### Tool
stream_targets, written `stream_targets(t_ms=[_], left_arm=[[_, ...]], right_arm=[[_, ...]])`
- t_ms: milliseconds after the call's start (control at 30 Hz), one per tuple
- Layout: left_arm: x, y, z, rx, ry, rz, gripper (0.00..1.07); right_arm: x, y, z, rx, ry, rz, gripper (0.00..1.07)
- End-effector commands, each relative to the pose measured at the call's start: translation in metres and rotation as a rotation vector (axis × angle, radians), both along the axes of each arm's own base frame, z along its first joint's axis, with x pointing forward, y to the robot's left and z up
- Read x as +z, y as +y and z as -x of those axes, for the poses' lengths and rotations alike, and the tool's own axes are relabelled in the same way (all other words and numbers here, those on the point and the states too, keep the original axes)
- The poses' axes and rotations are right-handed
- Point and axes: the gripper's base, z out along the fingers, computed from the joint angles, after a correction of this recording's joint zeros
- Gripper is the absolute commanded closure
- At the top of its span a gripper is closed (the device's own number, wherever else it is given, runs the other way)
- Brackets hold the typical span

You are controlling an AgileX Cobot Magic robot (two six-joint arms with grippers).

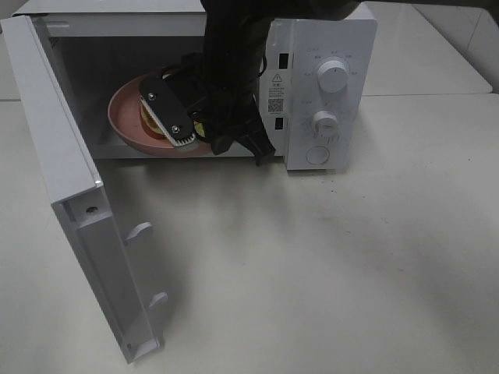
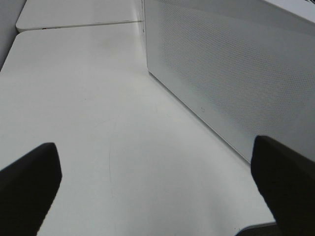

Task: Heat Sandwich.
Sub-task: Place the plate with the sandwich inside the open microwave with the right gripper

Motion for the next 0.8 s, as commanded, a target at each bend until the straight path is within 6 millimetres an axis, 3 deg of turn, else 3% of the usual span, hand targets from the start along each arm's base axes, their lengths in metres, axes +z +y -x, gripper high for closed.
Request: stream_targets(t_ms=[33, 800], left_arm=[[0.002, 0.001, 0.005, -0.003, -0.037, 0.001, 0.03], [0.002, 0.001, 0.005, -0.003, -0.037, 0.001, 0.03]], right_arm=[[0.004, 0.008, -0.006, -0.011, -0.022, -0.019, 1.06], [-0.024, 0.029, -0.043, -0.137, -0.062, -0.084, 1.04]])
